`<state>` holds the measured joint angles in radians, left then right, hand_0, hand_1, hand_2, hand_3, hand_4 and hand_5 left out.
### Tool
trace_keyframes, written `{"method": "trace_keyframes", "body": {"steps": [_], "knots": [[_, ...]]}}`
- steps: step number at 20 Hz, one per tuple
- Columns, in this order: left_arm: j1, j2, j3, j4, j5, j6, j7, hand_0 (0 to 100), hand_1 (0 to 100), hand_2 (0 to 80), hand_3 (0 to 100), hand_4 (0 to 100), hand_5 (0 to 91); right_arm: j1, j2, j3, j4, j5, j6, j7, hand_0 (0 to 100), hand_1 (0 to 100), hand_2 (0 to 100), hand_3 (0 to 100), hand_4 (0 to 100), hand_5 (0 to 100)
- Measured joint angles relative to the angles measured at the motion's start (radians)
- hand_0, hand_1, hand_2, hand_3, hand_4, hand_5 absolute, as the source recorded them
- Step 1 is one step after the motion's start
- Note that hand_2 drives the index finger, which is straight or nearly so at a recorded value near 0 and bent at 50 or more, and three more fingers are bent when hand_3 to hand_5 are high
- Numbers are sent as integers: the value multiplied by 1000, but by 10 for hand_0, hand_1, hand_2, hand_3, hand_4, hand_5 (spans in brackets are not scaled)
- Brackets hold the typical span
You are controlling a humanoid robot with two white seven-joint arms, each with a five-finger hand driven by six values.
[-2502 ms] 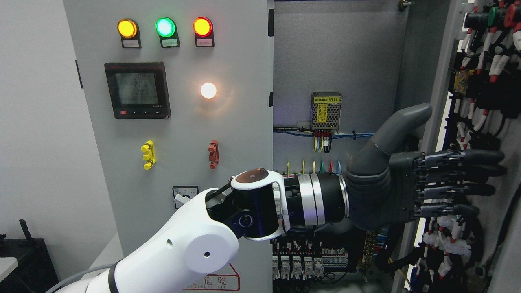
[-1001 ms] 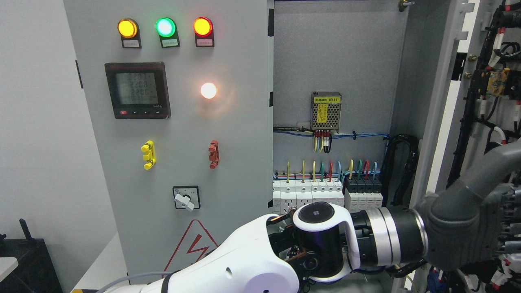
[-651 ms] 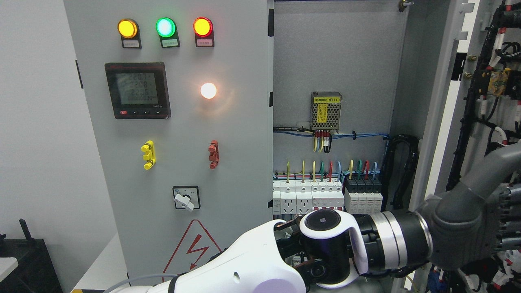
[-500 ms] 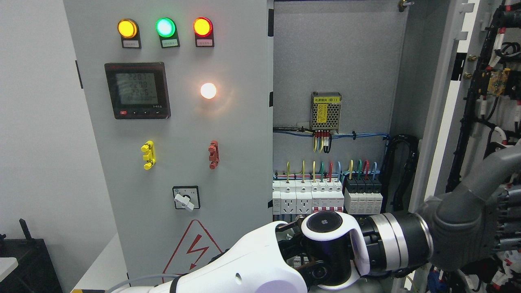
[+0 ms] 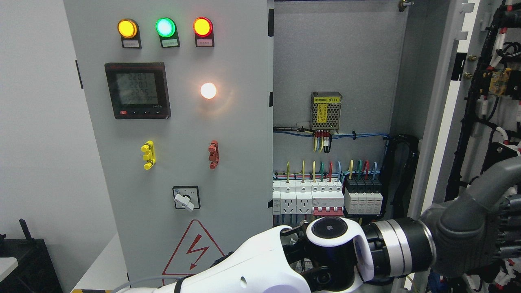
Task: Open door with both hands
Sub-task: 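Sweep the left arm outward, pushing the door farther open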
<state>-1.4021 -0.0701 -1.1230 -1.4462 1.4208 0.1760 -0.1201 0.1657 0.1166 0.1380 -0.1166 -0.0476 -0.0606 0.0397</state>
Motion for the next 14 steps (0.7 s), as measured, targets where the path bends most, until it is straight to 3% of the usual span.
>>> {"method": "trace_keyframes", "body": {"steps": [14], "knots": [[-18,23,19,-21,-1,-4,-13,0,0,0,0,43,0,0,0,0,0,0,0,0,0,0,0,0,0,0]]}}
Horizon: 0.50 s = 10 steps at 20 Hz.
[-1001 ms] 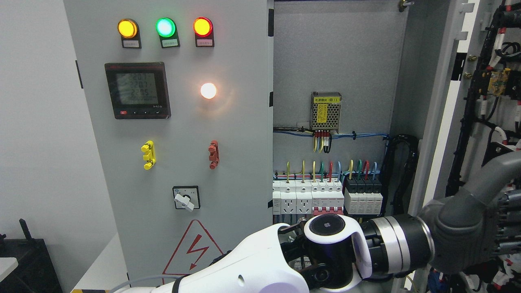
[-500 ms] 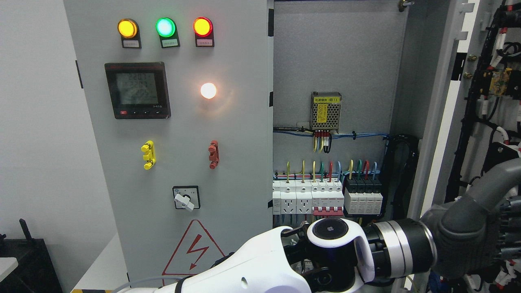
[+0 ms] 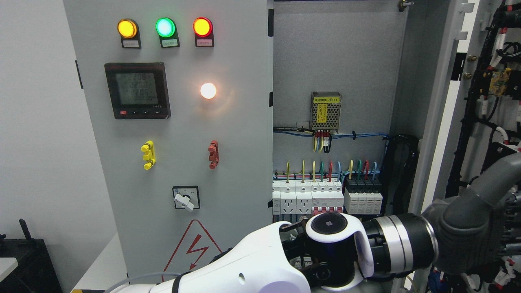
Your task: Open door with both hands
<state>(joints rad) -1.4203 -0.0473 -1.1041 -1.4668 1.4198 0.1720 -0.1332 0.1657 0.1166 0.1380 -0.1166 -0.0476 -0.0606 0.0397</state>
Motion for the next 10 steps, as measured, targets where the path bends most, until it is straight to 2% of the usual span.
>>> {"method": "trace_keyframes", "body": {"steps": [5,10], "knots": [[1,61,11,-28,3,5,-5,0,0,0,0,43,0,0,0,0,0,0,0,0,0,0,0,0,0,0],[25,157,25,-66,10,5,-27,0,0,0,0,43,0,0,0,0,0,0,0,0,0,0,0,0,0,0]]}}
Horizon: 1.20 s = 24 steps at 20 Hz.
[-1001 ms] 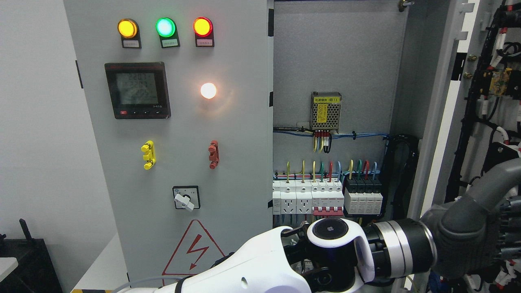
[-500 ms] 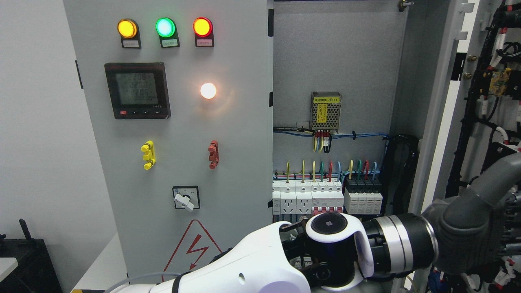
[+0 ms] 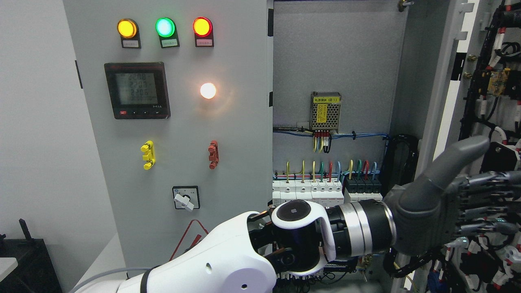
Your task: Open door with both hands
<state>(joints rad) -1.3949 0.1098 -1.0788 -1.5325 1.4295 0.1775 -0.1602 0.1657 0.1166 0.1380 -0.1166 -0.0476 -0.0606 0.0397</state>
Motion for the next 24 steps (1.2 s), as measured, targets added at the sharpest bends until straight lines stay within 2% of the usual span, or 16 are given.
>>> {"method": "trace_keyframes", "body": {"steps": [17,24], "knots": [[240,366,24,-156,-12,2,-10,0,0,0,0,44,0,0,0,0,0,0,0,0,0,0,0,0,0,0],[354,484,26,-203,-54,2,-89,0,0,0,0,42,0,0,0,0,0,0,0,-1,0,0,0,0,0,0]]}}
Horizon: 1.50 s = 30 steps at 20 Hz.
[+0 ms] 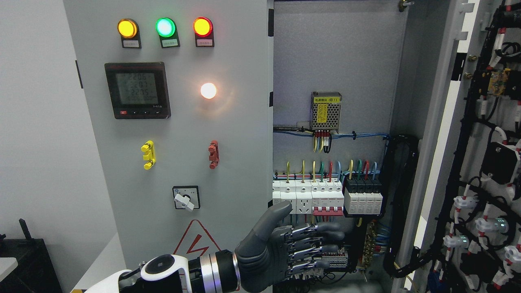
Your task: Open door with both hands
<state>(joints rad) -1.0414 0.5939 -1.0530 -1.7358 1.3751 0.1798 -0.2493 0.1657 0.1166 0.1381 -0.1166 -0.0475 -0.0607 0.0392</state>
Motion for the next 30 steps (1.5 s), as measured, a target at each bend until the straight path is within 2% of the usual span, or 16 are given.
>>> {"method": "trace_keyframes", "body": {"steps": [7,12,16,23,30], "knots": [[159,114,2,-27,-79,0,-58,0,0,0,0,43,0,0,0,0,0,0,0,0,0,0,0,0,0,0],[280,197,3,-37,-133,-5,-68,0,0,0,0,43,0,0,0,0,0,0,0,-1,0,0,0,0,0,0],[390,262,3,-42,-187,-49,-70,0,0,0,0,43,0,0,0,0,0,0,0,-3,0,0,0,0,0,0],[621,362,5,-37,-322,-156,-76,0,0,0,0,43,0,0,0,0,0,0,0,-1,0,0,0,0,0,0],[845,425,11,10,-453,-290,-79,0,0,0,0,44,0,0,0,0,0,0,0,0,0,0,0,0,0,0]]}}
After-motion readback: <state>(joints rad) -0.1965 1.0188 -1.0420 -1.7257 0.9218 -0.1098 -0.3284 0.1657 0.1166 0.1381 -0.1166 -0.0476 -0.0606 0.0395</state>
